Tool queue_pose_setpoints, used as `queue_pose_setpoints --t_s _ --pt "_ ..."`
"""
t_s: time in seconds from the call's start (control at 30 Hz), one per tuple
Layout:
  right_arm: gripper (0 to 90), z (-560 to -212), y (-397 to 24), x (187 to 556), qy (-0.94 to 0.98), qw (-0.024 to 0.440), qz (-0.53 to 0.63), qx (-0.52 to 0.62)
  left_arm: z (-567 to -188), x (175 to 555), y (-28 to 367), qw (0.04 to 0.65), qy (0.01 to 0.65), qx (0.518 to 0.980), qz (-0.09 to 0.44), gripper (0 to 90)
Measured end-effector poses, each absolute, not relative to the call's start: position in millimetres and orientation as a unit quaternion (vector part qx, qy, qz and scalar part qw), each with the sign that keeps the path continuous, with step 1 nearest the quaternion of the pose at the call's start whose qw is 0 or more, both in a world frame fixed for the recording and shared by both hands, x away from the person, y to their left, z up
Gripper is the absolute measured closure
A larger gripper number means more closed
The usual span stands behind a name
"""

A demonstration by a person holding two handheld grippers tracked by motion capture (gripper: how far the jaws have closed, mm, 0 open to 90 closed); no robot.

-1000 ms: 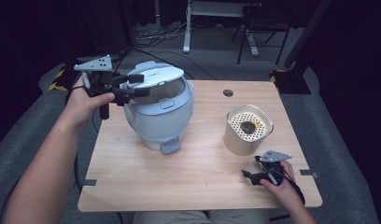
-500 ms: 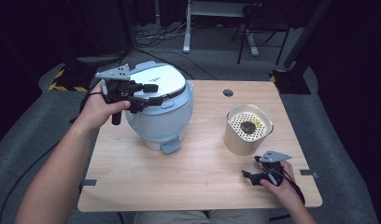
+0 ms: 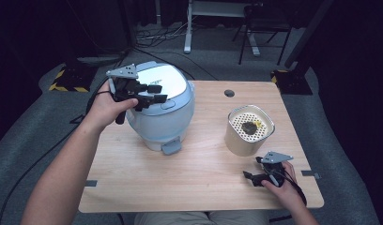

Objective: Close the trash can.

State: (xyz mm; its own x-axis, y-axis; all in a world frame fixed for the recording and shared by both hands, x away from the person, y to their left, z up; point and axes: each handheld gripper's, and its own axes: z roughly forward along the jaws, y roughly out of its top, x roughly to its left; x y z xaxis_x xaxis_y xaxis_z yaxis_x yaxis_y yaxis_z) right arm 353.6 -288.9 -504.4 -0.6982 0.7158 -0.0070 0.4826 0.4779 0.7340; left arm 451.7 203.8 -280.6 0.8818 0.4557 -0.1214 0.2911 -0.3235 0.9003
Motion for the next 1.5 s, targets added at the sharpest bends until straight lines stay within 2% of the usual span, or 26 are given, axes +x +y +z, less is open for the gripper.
queue_pose_setpoints --t_s 0.13,0.33,0.77,0.9,0.97,1.07,1.1,1.23,1.5 --pt "15.0 -504 -289 354 0.845 0.159 0.368 0.355 -280 453 204 0.531 0.238 0.81 0.075 54.4" --pt "14.7 -504 -289 354 0.845 0.157 0.368 0.354 -279 450 200 0.514 0.246 0.814 0.115 59.9" --pt "14.3 -504 -288 356 0.847 0.154 0.369 0.35 -278 445 190 0.473 0.256 0.826 0.166 64.8" --pt "14.3 -504 -288 356 0.847 0.154 0.369 0.35 -278 445 189 0.477 0.259 0.823 0.167 64.6" --pt "14.3 -504 -288 356 0.847 0.154 0.369 0.35 -277 446 190 0.482 0.264 0.821 0.152 59.5" --pt "14.3 -504 -288 356 0.847 0.154 0.369 0.35 -277 443 187 0.479 0.263 0.822 0.159 38.9" --pt "14.3 -504 -288 356 0.847 0.154 0.369 0.35 -276 441 187 0.484 0.259 0.821 0.156 36.3" --pt "14.1 -505 -287 356 0.847 0.155 0.369 0.351 -269 426 189 0.51 0.245 0.81 0.153 35.4" --pt "14.4 -505 -288 355 0.847 0.154 0.369 0.35 -265 382 194 0.523 0.222 0.807 0.161 34.8"
